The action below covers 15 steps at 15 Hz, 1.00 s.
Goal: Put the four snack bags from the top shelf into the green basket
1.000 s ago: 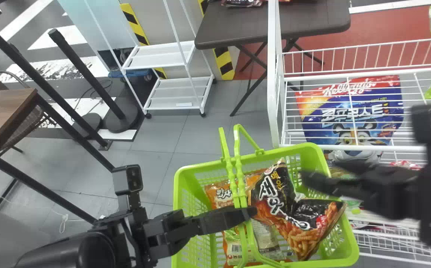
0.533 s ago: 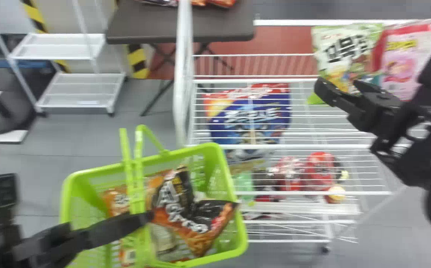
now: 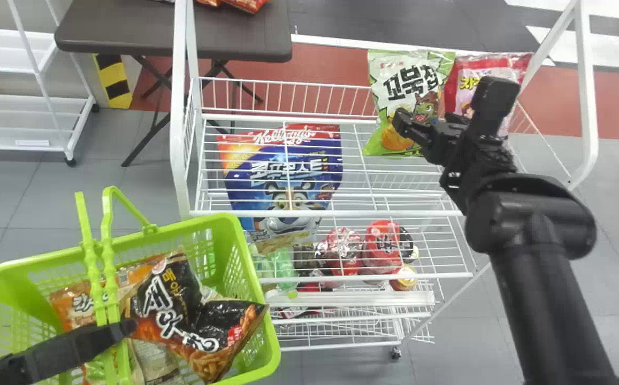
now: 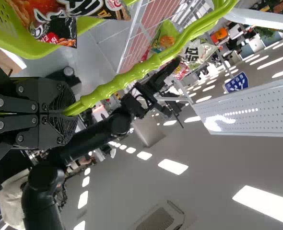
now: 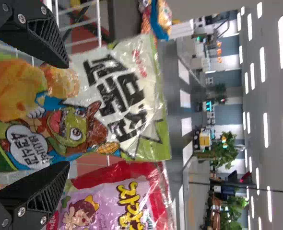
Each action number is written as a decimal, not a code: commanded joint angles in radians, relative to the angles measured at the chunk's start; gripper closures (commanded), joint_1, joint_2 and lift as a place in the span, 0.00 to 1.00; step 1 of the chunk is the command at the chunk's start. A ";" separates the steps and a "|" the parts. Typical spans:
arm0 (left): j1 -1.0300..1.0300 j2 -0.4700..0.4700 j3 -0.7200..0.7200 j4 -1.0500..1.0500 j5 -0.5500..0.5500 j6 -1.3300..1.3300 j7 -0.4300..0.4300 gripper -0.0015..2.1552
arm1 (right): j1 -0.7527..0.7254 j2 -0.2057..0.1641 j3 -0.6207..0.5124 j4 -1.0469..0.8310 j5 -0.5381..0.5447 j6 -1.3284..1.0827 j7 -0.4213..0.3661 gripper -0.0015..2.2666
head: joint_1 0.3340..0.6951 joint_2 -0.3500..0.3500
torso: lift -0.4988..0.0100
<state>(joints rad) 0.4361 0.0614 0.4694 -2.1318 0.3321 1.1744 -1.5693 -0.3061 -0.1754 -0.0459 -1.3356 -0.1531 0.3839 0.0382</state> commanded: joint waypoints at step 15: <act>-0.002 -0.005 0.001 0.009 -0.004 -0.006 -0.011 1.00 | 0.248 -0.006 -0.063 -0.487 -0.168 0.208 0.026 1.00 | 1.00 0.24 | 0.97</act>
<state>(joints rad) 0.4363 0.0559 0.4705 -2.1245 0.3290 1.1672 -1.5693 -0.1373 -0.1797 -0.0989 -1.6501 -0.2698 0.4878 0.0639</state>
